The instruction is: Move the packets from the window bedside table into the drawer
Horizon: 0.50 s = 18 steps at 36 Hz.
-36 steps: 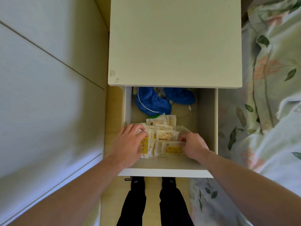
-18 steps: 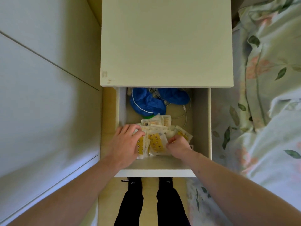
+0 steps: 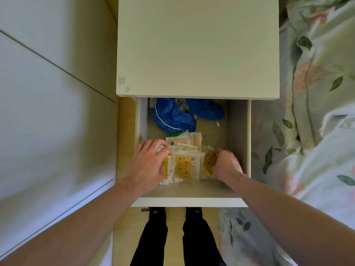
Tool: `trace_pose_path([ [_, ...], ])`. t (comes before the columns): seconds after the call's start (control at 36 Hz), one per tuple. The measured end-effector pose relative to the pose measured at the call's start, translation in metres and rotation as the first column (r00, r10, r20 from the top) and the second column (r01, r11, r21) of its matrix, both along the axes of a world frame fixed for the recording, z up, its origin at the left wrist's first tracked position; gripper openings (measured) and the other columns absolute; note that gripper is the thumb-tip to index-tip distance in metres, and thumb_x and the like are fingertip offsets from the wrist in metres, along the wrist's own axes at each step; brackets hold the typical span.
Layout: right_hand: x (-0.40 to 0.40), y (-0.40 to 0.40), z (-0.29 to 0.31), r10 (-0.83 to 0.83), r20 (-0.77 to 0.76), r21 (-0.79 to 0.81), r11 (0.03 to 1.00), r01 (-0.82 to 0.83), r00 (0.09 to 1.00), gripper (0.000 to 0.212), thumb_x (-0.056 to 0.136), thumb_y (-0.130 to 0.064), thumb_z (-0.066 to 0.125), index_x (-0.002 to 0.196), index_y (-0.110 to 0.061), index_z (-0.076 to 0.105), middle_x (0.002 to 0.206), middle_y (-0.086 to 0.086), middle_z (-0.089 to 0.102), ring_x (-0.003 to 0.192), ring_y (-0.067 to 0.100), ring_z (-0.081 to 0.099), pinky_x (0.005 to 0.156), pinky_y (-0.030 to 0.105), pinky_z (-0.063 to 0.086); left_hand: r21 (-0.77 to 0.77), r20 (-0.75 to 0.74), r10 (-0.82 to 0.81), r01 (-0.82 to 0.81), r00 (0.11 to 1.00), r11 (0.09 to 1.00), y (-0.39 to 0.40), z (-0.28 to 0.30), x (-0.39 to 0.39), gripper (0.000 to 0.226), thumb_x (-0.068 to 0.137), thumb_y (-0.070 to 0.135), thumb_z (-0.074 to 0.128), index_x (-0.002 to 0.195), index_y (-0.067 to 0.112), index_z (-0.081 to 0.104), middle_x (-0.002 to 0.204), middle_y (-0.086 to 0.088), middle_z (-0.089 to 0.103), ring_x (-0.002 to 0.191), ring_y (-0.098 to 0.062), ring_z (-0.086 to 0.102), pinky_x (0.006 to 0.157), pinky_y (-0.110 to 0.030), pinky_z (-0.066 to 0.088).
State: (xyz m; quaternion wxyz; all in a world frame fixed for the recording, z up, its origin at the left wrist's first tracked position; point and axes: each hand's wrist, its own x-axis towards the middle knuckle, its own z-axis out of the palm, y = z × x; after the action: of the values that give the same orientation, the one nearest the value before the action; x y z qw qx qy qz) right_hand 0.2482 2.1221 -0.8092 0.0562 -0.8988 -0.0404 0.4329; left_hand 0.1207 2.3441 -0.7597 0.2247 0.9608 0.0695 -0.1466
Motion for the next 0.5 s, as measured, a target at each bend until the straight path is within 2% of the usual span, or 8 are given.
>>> trace_pose_path([
  [0.08, 0.006, 0.004, -0.009, 0.025, -0.045, -0.05, 0.998, -0.027, 0.999, 0.062, 0.088, 0.0, 0.063, 0.145, -0.014, 0.042, 0.139, 0.012, 0.045, 0.117, 0.032, 0.058, 0.098, 0.04, 0.054, 0.001, 0.018, 0.007, -0.007, 1.0, 1.0, 0.003, 0.0, 0.001, 0.048, 0.072, 0.003, 0.069, 0.113, 0.026, 0.066, 0.125, 0.005, 0.052, 0.117, -0.018, 0.05, 0.107, -0.041, 0.04],
  [0.17, 0.006, 0.008, -0.022, 0.054, -0.024, -0.115, 0.992, -0.057, 0.998, 0.064, 0.09, -0.002, 0.062, 0.147, -0.011, 0.034, 0.145, 0.016, 0.033, 0.115, 0.035, 0.061, 0.096, 0.042, 0.056, 0.011, 0.027, 0.005, -0.005, 1.0, 1.0, 0.007, -0.002, 0.001, 0.048, 0.072, 0.004, 0.071, 0.113, 0.027, 0.065, 0.125, 0.007, 0.052, 0.117, -0.016, 0.049, 0.107, -0.039, 0.038],
  [0.28, 0.011, 0.008, -0.033, 0.051, -0.012, -0.118, 0.992, -0.052, 0.999, 0.052, 0.089, -0.004, 0.067, 0.135, -0.011, 0.042, 0.132, 0.015, 0.048, 0.112, 0.033, 0.061, 0.094, 0.04, 0.056, 0.024, 0.027, 0.0, 0.0, 1.0, 1.0, 0.014, -0.001, 0.002, 0.05, 0.071, 0.004, 0.07, 0.115, 0.028, 0.064, 0.125, 0.007, 0.051, 0.117, -0.015, 0.047, 0.107, -0.038, 0.036],
  [0.33, 0.017, 0.006, -0.034, 0.098, -0.057, -0.125, 0.987, -0.105, 0.994, 0.034, 0.09, -0.005, 0.067, 0.121, -0.012, 0.054, 0.115, 0.011, 0.061, 0.099, 0.026, 0.065, 0.086, 0.037, 0.057, 0.03, 0.021, -0.01, 0.009, 1.0, 0.999, 0.017, 0.001, 0.002, 0.05, 0.071, 0.005, 0.068, 0.115, 0.027, 0.064, 0.125, 0.007, 0.051, 0.117, -0.016, 0.048, 0.108, -0.04, 0.037],
  [0.39, 0.022, 0.006, -0.032, 0.145, -0.067, -0.147, 0.977, -0.153, 0.987, 0.014, 0.093, -0.004, 0.064, 0.104, -0.011, 0.065, 0.093, 0.005, 0.066, 0.083, 0.021, 0.065, 0.075, 0.033, 0.058, 0.037, 0.008, -0.016, 0.015, 1.0, 0.999, 0.021, 0.003, 0.003, 0.048, 0.073, 0.007, 0.065, 0.116, 0.027, 0.064, 0.126, 0.006, 0.051, 0.119, -0.017, 0.047, 0.111, -0.043, 0.036],
  [0.44, 0.025, 0.007, -0.027, 0.187, -0.035, -0.16, 0.969, -0.19, 0.982, 0.012, 0.093, -0.003, 0.061, 0.094, -0.012, 0.069, 0.085, 0.005, 0.067, 0.074, 0.02, 0.065, 0.066, 0.031, 0.055, 0.046, 0.0, -0.02, 0.02, 1.0, 0.999, 0.022, 0.005, 0.003, 0.047, 0.074, 0.008, 0.066, 0.117, 0.027, 0.064, 0.127, 0.005, 0.051, 0.121, -0.017, 0.047, 0.113, -0.044, 0.035],
  [0.5, 0.029, 0.009, -0.018, 0.214, -0.022, -0.151, 0.965, -0.215, 0.976, 0.014, 0.092, -0.001, 0.061, 0.094, -0.012, 0.07, 0.085, 0.005, 0.066, 0.073, 0.02, 0.063, 0.063, 0.03, 0.052, 0.049, 0.007, -0.023, 0.022, 1.0, 0.999, 0.022, 0.008, 0.002, 0.047, 0.073, 0.008, 0.068, 0.116, 0.026, 0.066, 0.126, 0.004, 0.053, 0.12, -0.018, 0.048, 0.111, -0.045, 0.037],
])
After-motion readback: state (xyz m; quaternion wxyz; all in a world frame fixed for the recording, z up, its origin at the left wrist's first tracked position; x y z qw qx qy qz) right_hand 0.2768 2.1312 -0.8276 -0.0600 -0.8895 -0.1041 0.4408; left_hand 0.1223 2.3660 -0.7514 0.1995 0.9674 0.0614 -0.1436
